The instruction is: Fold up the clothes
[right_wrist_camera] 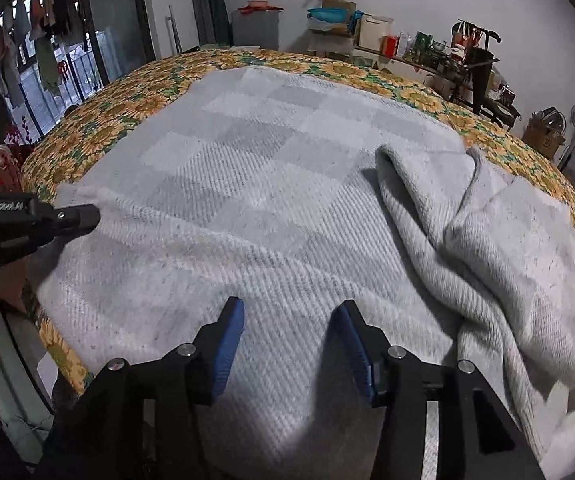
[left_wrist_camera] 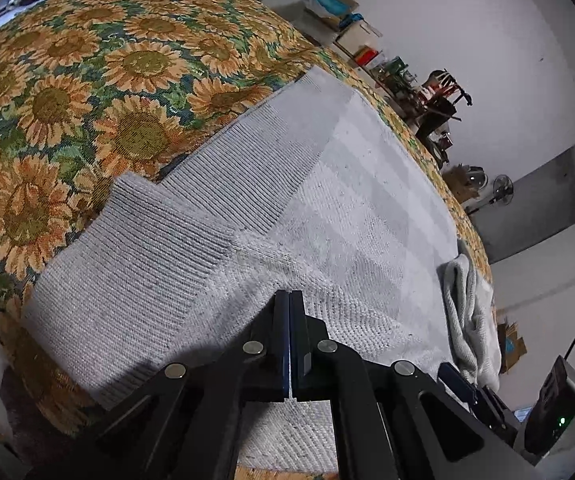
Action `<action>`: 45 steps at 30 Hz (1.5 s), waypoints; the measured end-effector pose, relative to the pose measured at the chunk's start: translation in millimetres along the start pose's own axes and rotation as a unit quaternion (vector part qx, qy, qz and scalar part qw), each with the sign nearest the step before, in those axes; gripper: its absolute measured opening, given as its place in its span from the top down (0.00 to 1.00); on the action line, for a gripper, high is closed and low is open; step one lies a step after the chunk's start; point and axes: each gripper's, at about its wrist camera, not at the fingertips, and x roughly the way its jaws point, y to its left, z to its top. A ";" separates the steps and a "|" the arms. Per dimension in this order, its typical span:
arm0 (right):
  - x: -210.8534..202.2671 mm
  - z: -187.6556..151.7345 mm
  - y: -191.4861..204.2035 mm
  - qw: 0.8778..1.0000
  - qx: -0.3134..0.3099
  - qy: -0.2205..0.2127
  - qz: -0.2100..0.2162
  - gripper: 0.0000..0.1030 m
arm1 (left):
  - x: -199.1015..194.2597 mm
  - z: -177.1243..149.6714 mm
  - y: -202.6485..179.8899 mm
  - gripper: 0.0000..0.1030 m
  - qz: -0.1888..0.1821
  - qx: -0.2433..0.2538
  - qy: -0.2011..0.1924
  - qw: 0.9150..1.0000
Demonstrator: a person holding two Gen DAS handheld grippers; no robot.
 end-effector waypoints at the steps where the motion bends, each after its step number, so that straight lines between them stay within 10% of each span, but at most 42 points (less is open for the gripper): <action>1: -0.1 2.2 -0.2 1.000 0.000 0.000 0.000 0.48 | -0.9 -0.9 -0.9 0.98 0.001 0.001 -0.002 1.000; 7: -1.6 8.9 35.8 0.994 -0.040 -0.010 0.097 0.50 | 1.2 -3.0 -5.6 0.98 0.018 0.022 -0.009 1.000; 13: 11.9 12.1 60.2 0.996 -0.067 -0.016 0.065 0.39 | -8.9 -3.7 24.4 0.98 -0.046 -0.026 -0.018 0.998; 27: 19.4 27.6 67.2 0.996 -0.056 -0.027 0.066 0.36 | -29.2 -1.8 55.9 0.98 -0.001 -0.051 -0.049 0.997; 37: 11.6 23.1 92.1 0.985 -0.089 -0.022 0.146 0.42 | -27.7 1.7 67.5 0.98 -0.010 -0.086 -0.087 0.992; 45: 23.9 33.8 110.6 0.986 -0.117 -0.033 0.115 0.32 | -38.6 -6.0 34.9 0.98 0.011 -0.015 -0.071 0.997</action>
